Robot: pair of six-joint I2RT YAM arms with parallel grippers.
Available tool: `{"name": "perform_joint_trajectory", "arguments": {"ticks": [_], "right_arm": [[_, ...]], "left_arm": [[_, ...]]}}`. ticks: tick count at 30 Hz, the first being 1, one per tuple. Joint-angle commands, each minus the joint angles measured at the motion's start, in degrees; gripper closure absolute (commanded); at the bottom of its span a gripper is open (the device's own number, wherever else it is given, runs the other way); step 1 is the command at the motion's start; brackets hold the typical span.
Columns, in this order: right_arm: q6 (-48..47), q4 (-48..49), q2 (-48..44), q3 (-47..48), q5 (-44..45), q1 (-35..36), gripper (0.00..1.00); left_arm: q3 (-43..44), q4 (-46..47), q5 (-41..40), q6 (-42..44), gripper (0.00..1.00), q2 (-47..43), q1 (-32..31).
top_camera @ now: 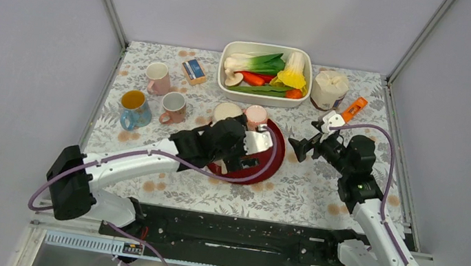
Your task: Turn the mug right side up
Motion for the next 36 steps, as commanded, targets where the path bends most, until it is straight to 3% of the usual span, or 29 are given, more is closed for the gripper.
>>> {"name": "perform_joint_trajectory", "arguments": {"ticks": [1,4,10,27,36], "right_arm": [[0.0,3.0,-1.4,-0.2,-1.3,-1.3,0.01],[0.6,3.2,-1.7,-0.1,-1.7,-1.7,0.01],[0.9,3.6,-2.1,-0.4,-1.8,-2.5,0.00],[3.3,4.4,-2.4,-0.5,-3.2,-4.0,0.01],[4.6,4.8,-2.8,-0.6,-3.8,-4.7,0.01]], "left_arm": [[-2.5,8.2,-11.6,10.5,0.01,3.2,-1.8],[-5.3,12.1,-11.7,14.6,0.01,3.9,-2.4],[-9.1,9.9,1.5,18.3,0.01,0.2,-3.1],[-22.8,24.5,-6.0,31.7,0.01,-4.7,-3.4],[-25.2,28.4,-10.8,33.7,0.01,-7.3,-3.4]]}}
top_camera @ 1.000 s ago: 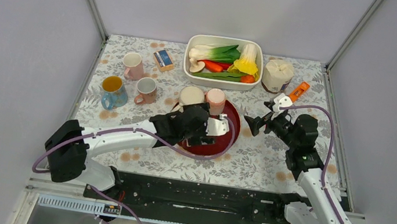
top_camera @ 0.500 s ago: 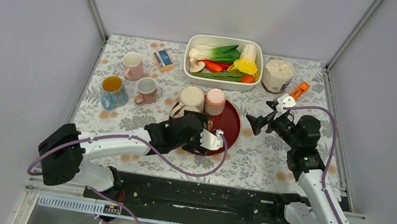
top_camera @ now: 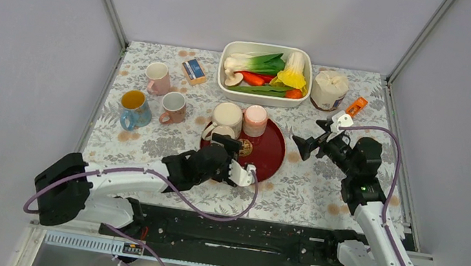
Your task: Turn the mug right side up
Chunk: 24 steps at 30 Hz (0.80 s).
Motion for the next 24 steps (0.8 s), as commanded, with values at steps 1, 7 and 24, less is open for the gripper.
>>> {"name": "perform_joint_trajectory", "arguments": {"ticks": [1,7,24], "right_arm": [[1.2,2.8,-0.9,0.0,-1.0,-0.8,0.01],[1.9,2.9,-1.1,0.0,-1.4,-1.4,0.01],[3.0,2.7,0.0,0.3,-1.6,-2.8,0.01]], "left_arm": [[-1.9,5.3,-5.0,2.5,0.01,-3.3,-0.1],[-5.7,12.6,-9.8,3.8,0.01,-6.4,0.0],[3.4,-2.6,-3.1,-22.3,0.01,-14.6,6.1]]}}
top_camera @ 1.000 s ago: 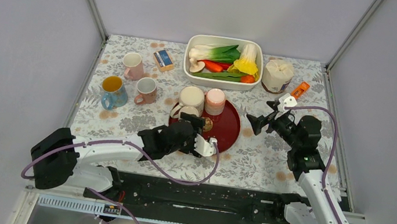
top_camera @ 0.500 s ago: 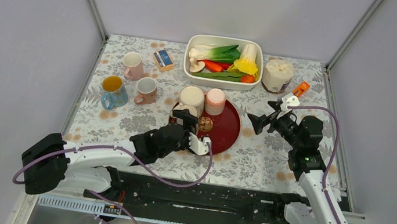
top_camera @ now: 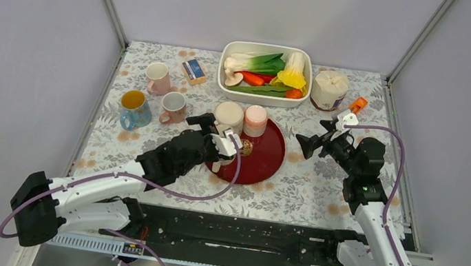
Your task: Turn the mug right side up
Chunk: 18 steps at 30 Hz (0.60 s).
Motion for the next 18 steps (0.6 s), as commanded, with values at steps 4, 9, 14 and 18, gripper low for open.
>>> {"name": "perform_joint_trajectory", "arguments": {"ticks": [4,9,14,18], "right_arm": [[0.5,2.5,0.3,0.2,-1.4,-1.0,0.00],[0.4,2.4,0.8,0.3,-1.5,-1.2,0.01],[0.3,2.2,0.9,0.3,-1.4,-1.7,0.01],[0.4,2.3,0.6,0.3,-1.5,-2.3,0.01]], "left_arm": [[8.7,-14.3,11.4,-18.0,0.01,-1.7,1.8],[13.0,-24.4,21.8,-28.9,0.01,-1.6,4.7],[18.4,-33.4,28.3,-40.9,0.01,1.0,7.9],[18.6,-35.1,30.2,-44.9,0.01,4.4,8.2]]}}
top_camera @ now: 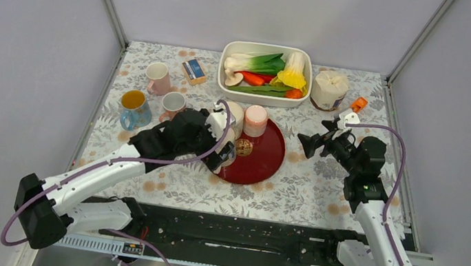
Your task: Turn the mug right side up
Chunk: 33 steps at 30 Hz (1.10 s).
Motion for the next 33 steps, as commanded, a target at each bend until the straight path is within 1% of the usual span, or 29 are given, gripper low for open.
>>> {"name": "perform_joint_trajectory", "arguments": {"ticks": [1,6,14,18,20,23,28,29,31,33], "right_arm": [[0.3,2.2,-0.6,0.3,-1.1,-1.0,0.01],[0.7,2.5,-0.8,0.2,-1.7,-1.5,0.01],[1.1,2.9,-0.4,0.0,-2.7,-1.6,0.00],[1.3,3.0,-0.5,0.0,-3.0,-1.6,0.01],[1.3,3.1,-0.5,0.0,-3.2,-1.6,0.01],[1.3,3.0,-0.7,-0.2,-3.3,-1.5,0.01],[1.3,3.2,-1.0,-0.2,-3.6,-1.5,0.01],[1.3,3.2,-1.0,-0.1,-3.5,-1.5,0.01],[1.5,3.1,-1.2,-0.2,-3.6,-1.5,0.01],[1.5,3.2,-1.5,-0.3,-3.6,-1.6,0.01]], "left_arm": [[1.6,-4.0,5.5,-8.4,0.01,3.6,0.5],[3.0,-4.2,2.6,-9.9,0.01,8.2,1.8],[4.4,-3.0,-1.7,-10.2,0.09,14.2,2.6],[5.6,-3.0,-3.4,-9.9,0.19,17.1,2.6],[6.1,-3.0,-4.3,-9.6,0.22,18.1,2.6],[5.3,-2.0,-5.5,-8.8,0.31,18.6,2.6],[3.7,-0.7,-7.2,-7.8,0.38,18.0,2.8],[3.6,-0.7,-7.4,-7.6,0.41,18.1,2.8],[3.4,-0.6,-7.8,-7.3,0.50,18.1,2.9],[3.2,-0.7,-7.6,-7.1,0.62,17.9,3.3]]}}
